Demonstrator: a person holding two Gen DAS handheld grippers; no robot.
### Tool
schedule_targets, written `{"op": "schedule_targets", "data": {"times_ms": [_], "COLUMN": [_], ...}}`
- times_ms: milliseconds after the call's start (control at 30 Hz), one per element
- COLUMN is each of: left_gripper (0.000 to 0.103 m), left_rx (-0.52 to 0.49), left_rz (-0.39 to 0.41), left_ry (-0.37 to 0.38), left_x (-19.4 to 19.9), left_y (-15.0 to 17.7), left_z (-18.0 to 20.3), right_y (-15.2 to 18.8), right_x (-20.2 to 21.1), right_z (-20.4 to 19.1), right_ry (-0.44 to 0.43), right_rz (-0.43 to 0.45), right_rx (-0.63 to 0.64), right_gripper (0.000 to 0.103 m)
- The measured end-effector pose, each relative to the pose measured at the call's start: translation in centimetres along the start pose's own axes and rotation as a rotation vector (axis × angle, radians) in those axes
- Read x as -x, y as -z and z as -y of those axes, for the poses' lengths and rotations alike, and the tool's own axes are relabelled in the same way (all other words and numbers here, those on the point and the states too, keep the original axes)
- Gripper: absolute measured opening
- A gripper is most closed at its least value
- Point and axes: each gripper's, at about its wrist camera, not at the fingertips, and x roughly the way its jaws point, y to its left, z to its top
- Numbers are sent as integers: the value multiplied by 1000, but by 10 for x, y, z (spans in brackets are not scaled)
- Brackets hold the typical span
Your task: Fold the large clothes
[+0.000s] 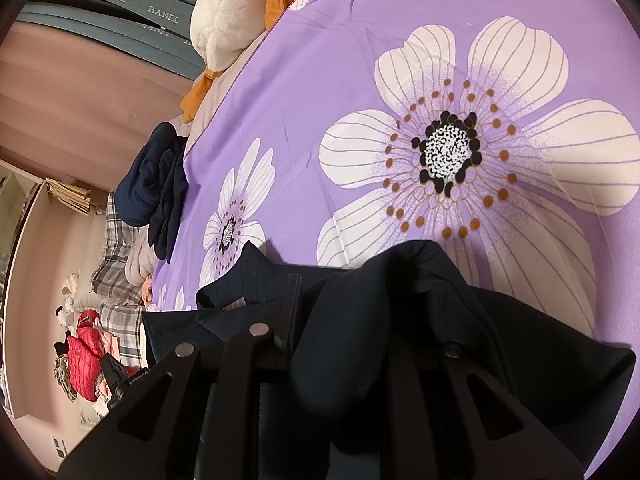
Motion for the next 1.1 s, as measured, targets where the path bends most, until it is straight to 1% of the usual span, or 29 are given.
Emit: {"op": "schedule_targets", "data": {"times_ms": [1100], "left_gripper": [9], "left_rx": [-22], "left_rz": [0], "left_ry": [-35], "left_x": [-1], "left_y": [1], "left_z": [6], "right_y": [0], "right_x": [-2], "right_z": [3], "right_ry": [0], "right_rz": [-3], "right_rx": [-6], "right_gripper": [18]}}
